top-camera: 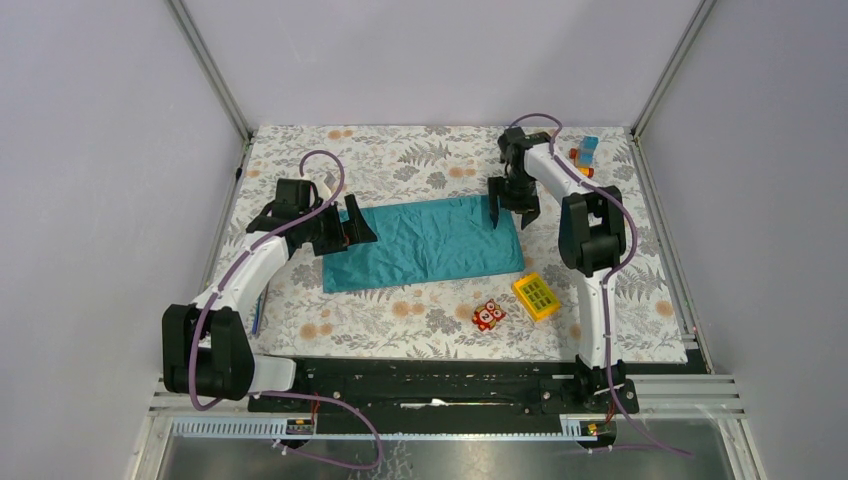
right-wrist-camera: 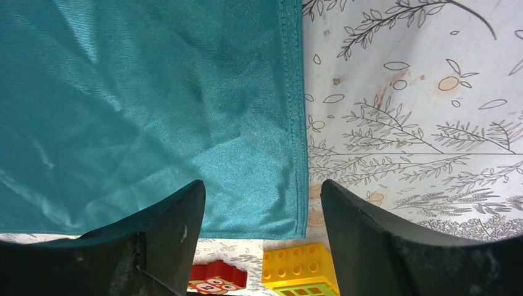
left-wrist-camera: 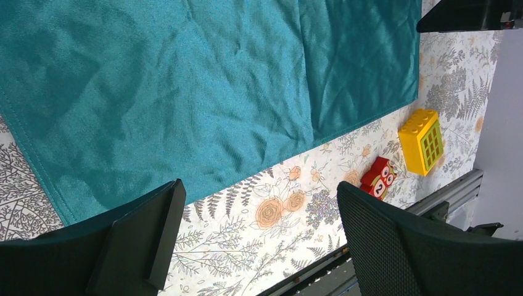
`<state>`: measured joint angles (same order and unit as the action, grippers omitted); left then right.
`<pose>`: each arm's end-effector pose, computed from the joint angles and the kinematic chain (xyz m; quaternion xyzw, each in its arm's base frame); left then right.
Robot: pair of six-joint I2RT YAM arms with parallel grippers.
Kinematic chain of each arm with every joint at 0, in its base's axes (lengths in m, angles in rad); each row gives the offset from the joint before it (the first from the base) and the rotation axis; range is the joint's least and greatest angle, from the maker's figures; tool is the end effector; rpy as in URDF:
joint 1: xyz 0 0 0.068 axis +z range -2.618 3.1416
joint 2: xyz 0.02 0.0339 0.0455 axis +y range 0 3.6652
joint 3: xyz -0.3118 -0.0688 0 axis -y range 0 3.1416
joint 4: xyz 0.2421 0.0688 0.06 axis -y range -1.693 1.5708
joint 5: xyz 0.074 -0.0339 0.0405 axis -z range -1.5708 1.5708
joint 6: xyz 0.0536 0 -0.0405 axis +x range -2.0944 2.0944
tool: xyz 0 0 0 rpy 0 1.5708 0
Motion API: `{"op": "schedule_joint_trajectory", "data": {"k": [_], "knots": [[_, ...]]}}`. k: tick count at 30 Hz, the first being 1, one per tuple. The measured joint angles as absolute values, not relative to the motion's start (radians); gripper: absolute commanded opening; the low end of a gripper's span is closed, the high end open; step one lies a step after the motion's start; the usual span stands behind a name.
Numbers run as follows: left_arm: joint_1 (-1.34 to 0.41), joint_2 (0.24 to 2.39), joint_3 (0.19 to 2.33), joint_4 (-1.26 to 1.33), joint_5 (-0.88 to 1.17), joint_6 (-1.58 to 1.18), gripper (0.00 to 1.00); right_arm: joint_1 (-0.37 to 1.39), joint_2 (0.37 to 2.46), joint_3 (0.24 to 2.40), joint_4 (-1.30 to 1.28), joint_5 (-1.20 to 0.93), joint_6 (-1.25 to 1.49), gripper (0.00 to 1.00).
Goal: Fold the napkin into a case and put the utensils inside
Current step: Pick up the rectangle-folded napkin from the center of the board.
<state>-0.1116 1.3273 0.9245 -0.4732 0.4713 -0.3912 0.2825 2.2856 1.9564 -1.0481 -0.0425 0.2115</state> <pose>0.2646 -0.0541 0.2829 -0.0487 0.9164 -0.2950 0.2660 0.4770 0.1408 0.2023 -0.0374 0.9944 0.0441 0.0885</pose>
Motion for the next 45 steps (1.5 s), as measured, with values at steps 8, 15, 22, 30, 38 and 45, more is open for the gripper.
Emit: {"op": "schedule_joint_trajectory", "data": {"k": [8,15,22,30,38,45], "knots": [[-0.112,1.323,0.923,-0.469,0.471,-0.390,0.99,0.283,2.323,1.931,-1.031,-0.043,0.212,0.77],[-0.112,1.323,0.923,-0.469,0.471,-0.389,0.99,0.292,2.325,1.897,-1.003,-0.027,0.215,0.74],[-0.112,1.323,0.923,-0.469,0.469,-0.388,0.99,0.323,2.298,1.847,-0.957,0.022,0.233,0.63],[-0.112,1.319,0.922,-0.469,0.466,-0.387,0.99,0.340,2.275,1.808,-0.915,0.033,0.253,0.48],[-0.112,1.316,0.922,-0.469,0.462,-0.383,0.99,0.344,2.261,1.787,-0.892,0.041,0.244,0.08],[-0.112,1.316,0.922,-0.469,0.458,-0.381,0.99,0.346,2.234,1.750,-0.857,0.057,0.205,0.00]]}}
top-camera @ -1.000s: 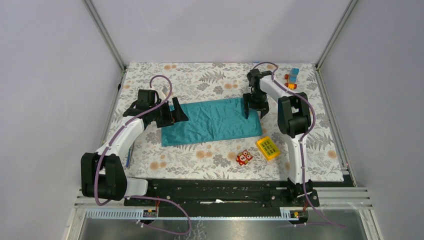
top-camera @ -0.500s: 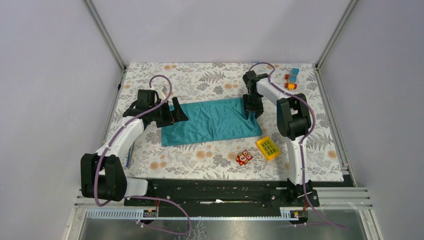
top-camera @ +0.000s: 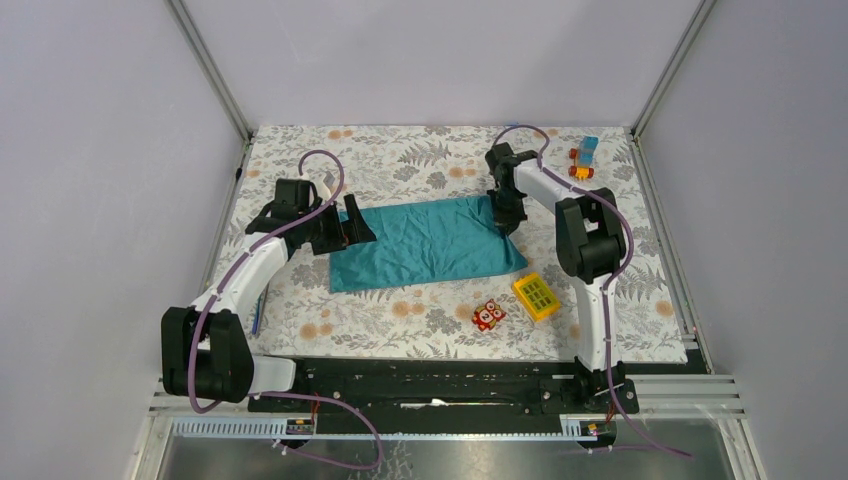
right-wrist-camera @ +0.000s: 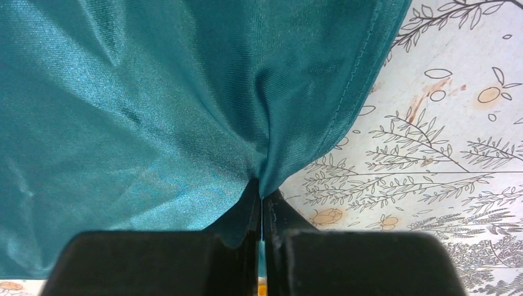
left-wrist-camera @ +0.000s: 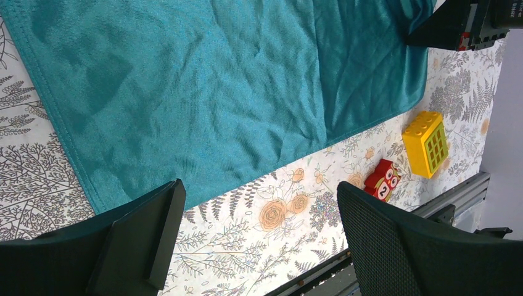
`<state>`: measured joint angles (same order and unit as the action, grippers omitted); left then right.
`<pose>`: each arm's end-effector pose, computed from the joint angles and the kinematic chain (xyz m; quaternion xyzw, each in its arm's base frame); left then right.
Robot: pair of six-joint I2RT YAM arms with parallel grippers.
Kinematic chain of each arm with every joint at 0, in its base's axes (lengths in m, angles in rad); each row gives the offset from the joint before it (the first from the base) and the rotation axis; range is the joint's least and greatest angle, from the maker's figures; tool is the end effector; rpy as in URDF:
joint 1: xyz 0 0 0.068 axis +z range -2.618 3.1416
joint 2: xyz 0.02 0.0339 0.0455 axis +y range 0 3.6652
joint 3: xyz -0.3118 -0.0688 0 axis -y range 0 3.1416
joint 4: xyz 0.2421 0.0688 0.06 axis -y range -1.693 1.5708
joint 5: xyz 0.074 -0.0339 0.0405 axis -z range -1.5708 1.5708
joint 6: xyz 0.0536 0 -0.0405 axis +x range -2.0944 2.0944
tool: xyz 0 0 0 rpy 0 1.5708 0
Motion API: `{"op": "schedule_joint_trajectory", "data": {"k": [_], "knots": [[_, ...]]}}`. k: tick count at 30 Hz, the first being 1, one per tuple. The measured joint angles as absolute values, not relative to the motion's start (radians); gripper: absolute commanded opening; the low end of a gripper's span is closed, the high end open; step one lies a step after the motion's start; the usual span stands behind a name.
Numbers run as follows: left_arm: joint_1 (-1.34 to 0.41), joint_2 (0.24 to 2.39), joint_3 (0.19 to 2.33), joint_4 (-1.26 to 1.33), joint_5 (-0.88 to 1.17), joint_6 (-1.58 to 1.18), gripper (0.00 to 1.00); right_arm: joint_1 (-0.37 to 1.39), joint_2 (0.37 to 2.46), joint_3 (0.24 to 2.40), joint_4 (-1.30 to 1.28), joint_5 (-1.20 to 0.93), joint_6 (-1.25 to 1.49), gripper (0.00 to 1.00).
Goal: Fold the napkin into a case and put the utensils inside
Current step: Pick up the rectangle-folded napkin from the center of the board.
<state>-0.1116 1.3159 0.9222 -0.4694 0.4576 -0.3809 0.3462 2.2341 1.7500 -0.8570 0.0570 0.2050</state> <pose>0.2630 -0.0533 0.2850 -0.0448 0.9159 -0.2886 0.2754 0.4556 0.1611 0.1755 -0.0668 0.9908 0.0039 0.1179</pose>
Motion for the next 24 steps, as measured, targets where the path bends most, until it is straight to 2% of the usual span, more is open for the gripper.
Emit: {"op": "schedule_joint_trajectory", "data": {"k": [5,18,24], "knots": [[-0.112,1.324,0.922,-0.469,0.455,-0.381,0.99,0.346,2.204,1.705,-0.816,0.078,0.170,0.00],[-0.112,1.348,0.906,-0.471,0.435,-0.382,0.99,0.274,2.188,1.688,-0.846,0.307,0.082,0.00],[-0.112,1.348,0.906,-0.471,0.433,-0.382,0.99,0.331,2.186,1.721,-0.886,0.335,0.087,0.00]]}}
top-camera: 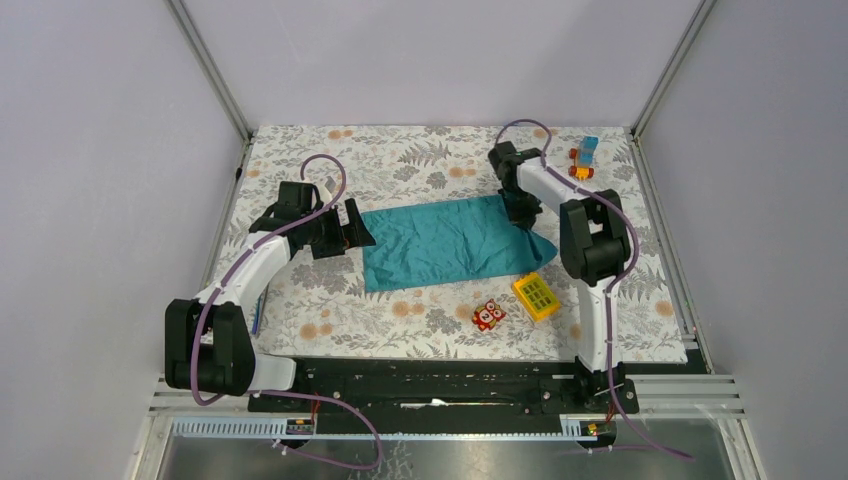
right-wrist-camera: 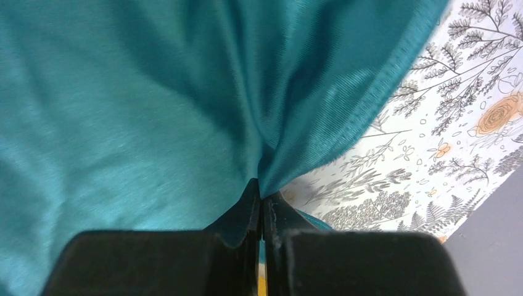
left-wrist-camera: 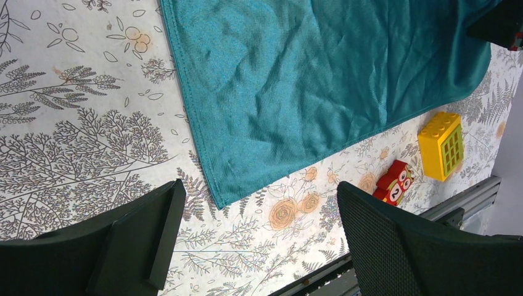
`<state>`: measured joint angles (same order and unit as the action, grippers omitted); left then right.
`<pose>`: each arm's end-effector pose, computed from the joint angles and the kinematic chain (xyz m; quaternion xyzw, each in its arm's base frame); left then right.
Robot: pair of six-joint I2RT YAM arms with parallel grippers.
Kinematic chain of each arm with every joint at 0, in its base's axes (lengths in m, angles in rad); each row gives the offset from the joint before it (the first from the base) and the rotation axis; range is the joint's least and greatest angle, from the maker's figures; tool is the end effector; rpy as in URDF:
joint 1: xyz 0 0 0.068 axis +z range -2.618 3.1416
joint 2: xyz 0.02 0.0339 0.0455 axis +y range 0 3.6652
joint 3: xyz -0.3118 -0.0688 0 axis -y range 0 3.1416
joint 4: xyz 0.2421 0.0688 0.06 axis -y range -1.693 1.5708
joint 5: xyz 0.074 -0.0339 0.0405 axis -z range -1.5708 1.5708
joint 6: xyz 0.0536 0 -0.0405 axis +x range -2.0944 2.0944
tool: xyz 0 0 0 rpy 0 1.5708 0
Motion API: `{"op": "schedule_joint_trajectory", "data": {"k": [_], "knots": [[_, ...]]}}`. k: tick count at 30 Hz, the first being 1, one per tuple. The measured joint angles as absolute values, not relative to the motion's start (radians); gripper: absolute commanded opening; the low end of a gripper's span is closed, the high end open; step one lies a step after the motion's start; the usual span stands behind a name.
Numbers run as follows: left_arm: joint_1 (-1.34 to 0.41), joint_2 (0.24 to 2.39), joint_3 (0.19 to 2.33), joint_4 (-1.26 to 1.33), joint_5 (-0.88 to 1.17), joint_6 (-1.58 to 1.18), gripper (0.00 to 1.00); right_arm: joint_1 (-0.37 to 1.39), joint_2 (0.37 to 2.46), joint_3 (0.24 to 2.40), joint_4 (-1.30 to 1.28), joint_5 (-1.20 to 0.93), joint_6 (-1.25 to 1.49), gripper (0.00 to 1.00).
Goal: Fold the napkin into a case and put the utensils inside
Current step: Pick up the rectangle-folded napkin from the center of the board, then fold the rectangle-folded napkin at the center of the board.
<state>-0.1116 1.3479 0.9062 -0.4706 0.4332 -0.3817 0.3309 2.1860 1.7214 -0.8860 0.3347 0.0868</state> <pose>0.2665 -0.0525 0.2713 -0.0556 0.9251 -0.2743 0.2566 0.4507 0.1362 0.1917 -0.1012 0.9750 -0.1395 0.1403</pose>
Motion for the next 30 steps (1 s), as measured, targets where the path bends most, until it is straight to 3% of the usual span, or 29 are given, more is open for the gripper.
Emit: {"op": "schedule_joint_trajectory", "data": {"k": [15,30], "knots": [[-0.110,1.348,0.906,-0.471,0.433,-0.382,0.99,0.673,2.342,2.082,-1.013,0.323,0.145,0.00],[-0.062,1.330,0.906,-0.472,0.394,-0.389,0.99,0.765,2.395,2.163,-0.910,-0.057,0.207,0.00]]}}
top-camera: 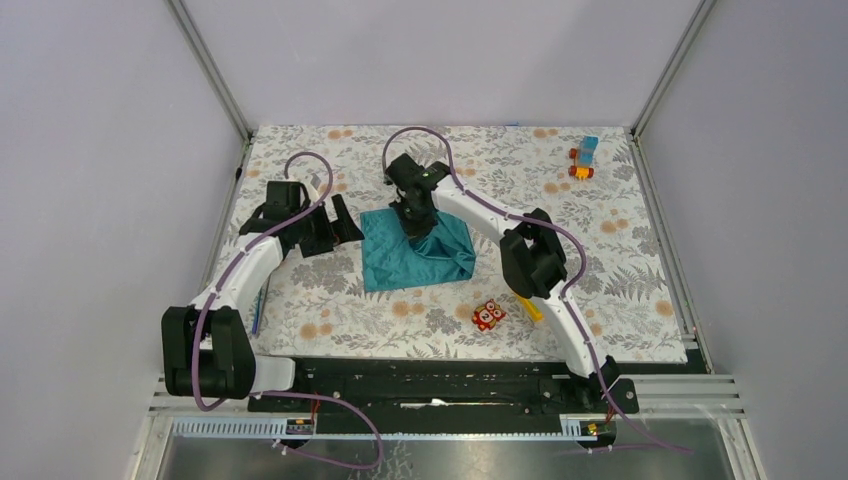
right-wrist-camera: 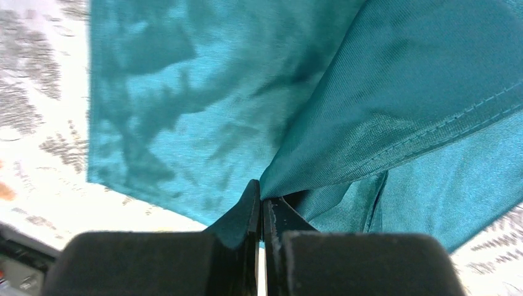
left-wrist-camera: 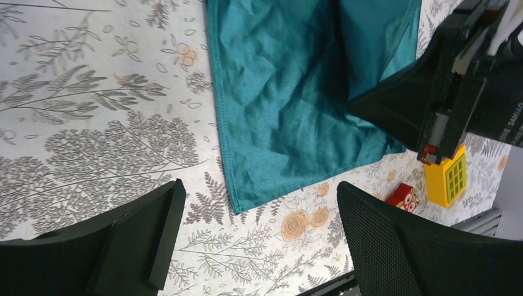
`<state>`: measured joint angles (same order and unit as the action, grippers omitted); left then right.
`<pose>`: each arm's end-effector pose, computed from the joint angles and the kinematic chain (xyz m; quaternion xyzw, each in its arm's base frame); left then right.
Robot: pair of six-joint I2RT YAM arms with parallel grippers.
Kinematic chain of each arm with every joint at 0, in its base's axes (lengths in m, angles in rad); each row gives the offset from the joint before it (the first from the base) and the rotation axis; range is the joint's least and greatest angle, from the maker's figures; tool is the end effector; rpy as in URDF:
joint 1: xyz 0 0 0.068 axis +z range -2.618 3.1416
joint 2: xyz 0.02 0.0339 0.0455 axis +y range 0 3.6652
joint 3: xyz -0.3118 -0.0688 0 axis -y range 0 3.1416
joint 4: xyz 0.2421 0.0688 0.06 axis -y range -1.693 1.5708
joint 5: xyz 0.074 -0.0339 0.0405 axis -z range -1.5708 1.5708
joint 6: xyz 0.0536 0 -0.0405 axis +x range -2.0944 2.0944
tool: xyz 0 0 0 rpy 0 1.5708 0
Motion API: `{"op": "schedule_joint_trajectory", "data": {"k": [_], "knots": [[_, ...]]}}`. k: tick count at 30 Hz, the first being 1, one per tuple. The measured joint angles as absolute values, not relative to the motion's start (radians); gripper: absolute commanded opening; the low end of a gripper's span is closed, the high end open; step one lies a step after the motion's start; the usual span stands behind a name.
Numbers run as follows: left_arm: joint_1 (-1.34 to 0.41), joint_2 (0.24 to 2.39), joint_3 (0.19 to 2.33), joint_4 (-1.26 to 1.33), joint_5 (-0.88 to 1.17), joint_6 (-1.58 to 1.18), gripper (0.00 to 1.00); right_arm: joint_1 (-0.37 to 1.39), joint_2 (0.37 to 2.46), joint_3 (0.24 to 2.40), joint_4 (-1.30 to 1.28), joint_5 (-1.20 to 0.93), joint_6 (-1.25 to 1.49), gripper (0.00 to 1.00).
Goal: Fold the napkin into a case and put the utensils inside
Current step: Fold the rectangle-folded napkin at the center of the board.
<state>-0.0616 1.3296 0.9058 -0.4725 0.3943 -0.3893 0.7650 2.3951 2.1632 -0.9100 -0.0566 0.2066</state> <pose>0.2662 -0.0371 0.2750 -0.0870 0.9236 -0.2527 0.2749 0.3956 0.3840 0.2120 -0.2750 0.9372 0.1238 0.1752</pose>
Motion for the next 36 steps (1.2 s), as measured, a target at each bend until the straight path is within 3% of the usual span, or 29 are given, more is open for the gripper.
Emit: {"op": "schedule_joint_trajectory", "data": {"k": [11,33,36], "knots": [[-0.006,1.321,0.905,-0.469,0.405,-0.397,0.99,0.774,2.421,2.180,-0.826,-0.228,0.267,0.00],[-0.006,1.321,0.890,-0.468,0.423,-0.400,0.99,0.791,2.500,2.285,-0.794,-0.257,0.316,0.00],[-0.006,1.321,0.890,-0.468,0.423,-0.400,0.99,0.791,2.505,2.291,-0.789,-0.265,0.322,0.04]]}}
